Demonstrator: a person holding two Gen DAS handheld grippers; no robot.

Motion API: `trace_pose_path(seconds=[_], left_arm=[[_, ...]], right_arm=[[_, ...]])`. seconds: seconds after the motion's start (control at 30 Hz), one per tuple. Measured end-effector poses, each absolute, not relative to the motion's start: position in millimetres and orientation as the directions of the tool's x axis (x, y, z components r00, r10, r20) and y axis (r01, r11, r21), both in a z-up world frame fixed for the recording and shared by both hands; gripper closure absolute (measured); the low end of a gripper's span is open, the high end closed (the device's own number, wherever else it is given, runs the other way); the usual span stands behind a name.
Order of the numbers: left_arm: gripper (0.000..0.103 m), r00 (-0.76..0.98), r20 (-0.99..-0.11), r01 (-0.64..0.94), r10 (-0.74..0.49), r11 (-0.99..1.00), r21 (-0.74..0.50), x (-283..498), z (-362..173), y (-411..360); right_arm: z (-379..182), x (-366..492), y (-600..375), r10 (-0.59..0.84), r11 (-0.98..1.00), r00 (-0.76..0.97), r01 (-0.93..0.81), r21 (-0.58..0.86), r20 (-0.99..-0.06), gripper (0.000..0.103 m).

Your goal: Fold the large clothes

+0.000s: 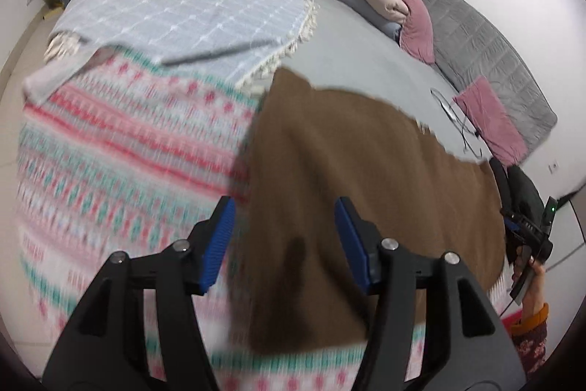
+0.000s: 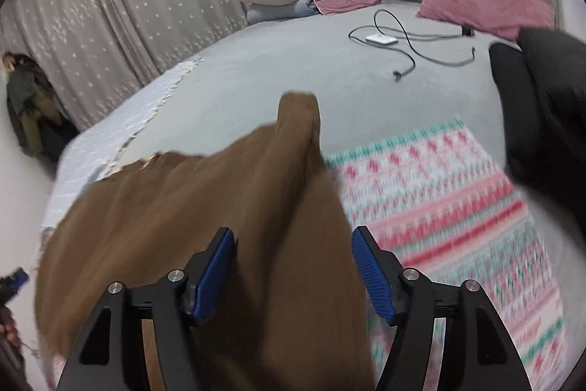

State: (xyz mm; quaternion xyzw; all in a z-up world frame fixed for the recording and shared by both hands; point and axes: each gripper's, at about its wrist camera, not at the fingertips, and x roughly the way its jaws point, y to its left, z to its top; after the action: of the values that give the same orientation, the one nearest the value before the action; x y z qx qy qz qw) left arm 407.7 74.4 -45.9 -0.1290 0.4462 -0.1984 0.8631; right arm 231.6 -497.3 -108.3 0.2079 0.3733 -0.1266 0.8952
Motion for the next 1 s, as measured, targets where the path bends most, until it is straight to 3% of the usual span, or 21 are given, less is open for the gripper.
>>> trace_pose_path(seconds=[0.2,0.33,0.57,0.73,0.77,0.83,0.87,0.9,0.93,1.0], left_arm=[[0.045,0.44,-0.718,0.123,-0.539,0.828,-0.547,350.0,-73.4,90.7],[0.045,0.43,-0.644,0.065,-0.632,0.733,-0.677,328.8,-86.5,83.9],[0.045,0.444,-0.647,-0.083,-0.62,0.69,-0.719,333.2,-126.1,73.2],[0.045,0.513,-0.572,-0.139,-0.64,0.596,-0.791,343.2,-143.2,78.3],[0.047,0.533,-0.556,-0.14,-0.638,0.581,-0.802,345.0,-145.3,78.4],[0.07,0.558,-0.534,-0.111,-0.635,0.581,-0.806,345.8,-146.2,77.2],[0.075,0.576,-0.53,-0.096,-0.623,0.592,-0.8,344.5,-143.0,76.3],[0.077,0.591,-0.522,-0.082,-0.615,0.598,-0.797,343.4,-137.6,75.8],[0.079,0.608,-0.511,-0.064,-0.608,0.604,-0.794,340.9,-127.7,76.3],[0.081,0.641,-0.474,-0.019,-0.604,0.605,-0.796,334.0,-101.4,78.5]], right_arm=[[-117.1,158.9,-472.4,-0.02,0.82,0.679,0.432,0.377,-0.734,0.032],[-124.1,131.0,-456.7,0.033,0.752,0.672,0.471,0.461,-0.74,0.032],[-146.7,97.5,-428.3,0.061,0.647,0.679,0.531,0.547,-0.731,0.027],[-171.7,105.4,-431.1,0.097,0.571,0.708,0.536,0.622,-0.699,0.026],[-177.7,106.9,-435.0,0.093,0.538,0.733,0.532,0.653,-0.674,0.026],[-185.8,110.8,-440.9,0.093,0.493,0.771,0.513,0.702,-0.63,0.028],[-186.5,112.7,-442.9,0.087,0.484,0.788,0.501,0.717,-0.609,0.037],[-184.0,112.3,-444.8,0.074,0.486,0.804,0.488,0.725,-0.591,0.055],[-178.4,111.6,-448.0,0.068,0.497,0.827,0.457,0.738,-0.558,0.086],[-162.7,104.9,-455.2,0.072,0.491,0.871,0.393,0.778,-0.486,0.092]])
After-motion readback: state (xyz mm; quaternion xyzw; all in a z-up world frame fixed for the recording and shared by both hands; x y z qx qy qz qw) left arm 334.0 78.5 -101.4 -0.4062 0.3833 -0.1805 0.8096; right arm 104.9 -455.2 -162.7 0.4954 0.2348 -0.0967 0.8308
